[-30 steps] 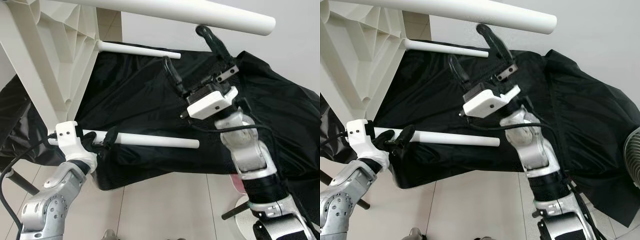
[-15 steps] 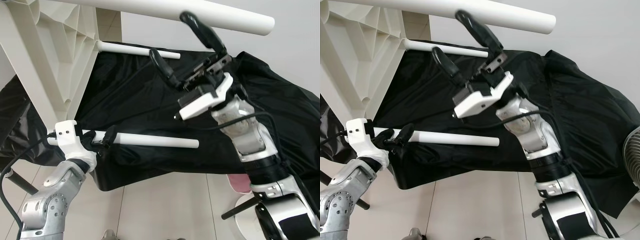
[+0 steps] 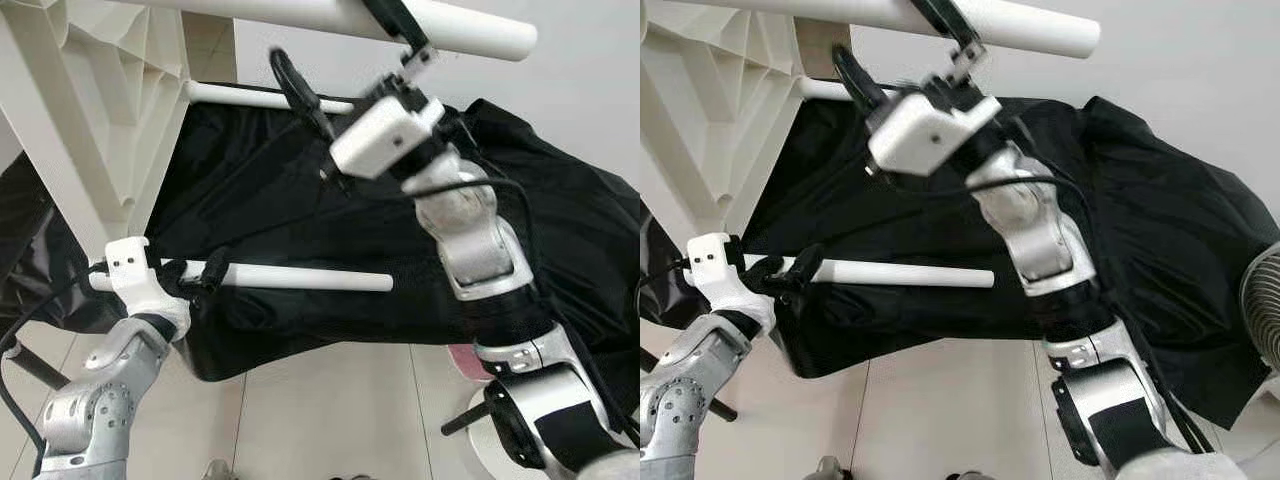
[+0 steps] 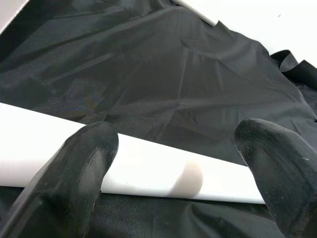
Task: Building children table
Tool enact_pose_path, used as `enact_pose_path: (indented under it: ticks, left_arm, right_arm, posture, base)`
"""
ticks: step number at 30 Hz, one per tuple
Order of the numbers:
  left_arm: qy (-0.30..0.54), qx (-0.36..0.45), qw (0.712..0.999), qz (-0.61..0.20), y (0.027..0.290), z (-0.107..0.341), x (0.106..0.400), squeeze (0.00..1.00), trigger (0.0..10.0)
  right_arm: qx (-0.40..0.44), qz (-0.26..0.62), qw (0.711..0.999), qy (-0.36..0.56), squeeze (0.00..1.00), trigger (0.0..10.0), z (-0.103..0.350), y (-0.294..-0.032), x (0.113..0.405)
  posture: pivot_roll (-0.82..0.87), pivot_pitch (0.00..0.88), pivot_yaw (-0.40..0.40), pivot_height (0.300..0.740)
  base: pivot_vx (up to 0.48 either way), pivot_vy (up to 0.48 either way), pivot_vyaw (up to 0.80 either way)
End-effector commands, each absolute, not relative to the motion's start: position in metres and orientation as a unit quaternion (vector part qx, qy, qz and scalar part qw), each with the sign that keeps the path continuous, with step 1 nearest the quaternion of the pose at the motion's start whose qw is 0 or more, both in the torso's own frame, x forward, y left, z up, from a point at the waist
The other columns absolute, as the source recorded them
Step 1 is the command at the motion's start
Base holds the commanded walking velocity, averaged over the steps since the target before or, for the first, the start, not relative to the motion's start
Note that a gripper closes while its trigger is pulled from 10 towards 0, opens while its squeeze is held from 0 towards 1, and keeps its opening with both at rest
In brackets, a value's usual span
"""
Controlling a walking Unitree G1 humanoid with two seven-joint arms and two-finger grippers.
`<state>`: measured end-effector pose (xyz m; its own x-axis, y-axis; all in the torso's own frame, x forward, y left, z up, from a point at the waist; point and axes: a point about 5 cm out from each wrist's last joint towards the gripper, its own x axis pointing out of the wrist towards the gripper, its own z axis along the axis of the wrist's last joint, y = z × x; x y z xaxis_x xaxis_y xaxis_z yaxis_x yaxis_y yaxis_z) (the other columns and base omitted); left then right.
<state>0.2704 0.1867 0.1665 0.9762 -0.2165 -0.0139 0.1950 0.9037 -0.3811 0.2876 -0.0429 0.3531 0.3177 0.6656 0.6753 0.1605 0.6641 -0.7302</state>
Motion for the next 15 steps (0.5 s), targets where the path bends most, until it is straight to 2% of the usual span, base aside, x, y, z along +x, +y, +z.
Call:
enact_pose_path:
  ticks: [1,7,9,15]
  left_arm:
    - [0.043,-0.190,0.976,-0.094,0.189,0.161,0.272,0.00,10.0]
    - [0.041,-0.189,0.977,-0.092,0.190,0.162,0.272,0.00,10.0]
    - [0.038,-0.189,0.977,-0.088,0.193,0.163,0.273,0.00,10.0]
    - [0.040,-0.189,0.977,-0.088,0.192,0.162,0.272,0.00,10.0]
  right_arm:
    - [-0.415,0.157,0.706,-0.552,0.00,10.0,0.355,-0.031,0.288]
    - [-0.418,0.151,0.709,-0.547,0.00,10.0,0.354,-0.025,0.287]
    - [-0.427,0.141,0.716,-0.534,0.00,10.0,0.351,-0.013,0.287]
    - [-0.440,0.097,0.731,-0.513,0.00,10.0,0.352,0.000,0.290]
  posture:
    - [0.12,0.135,-0.059,0.740]
    - [0.12,0.135,-0.059,0.740]
    - [0.13,0.131,-0.057,0.740]
    - [0.13,0.127,-0.063,0.740]
  base:
    - [0.000,0.000,0.00]
    - [0.000,0.000,0.00]
    - [0.000,0.000,0.00]
    - [0.000,0.000,0.00]
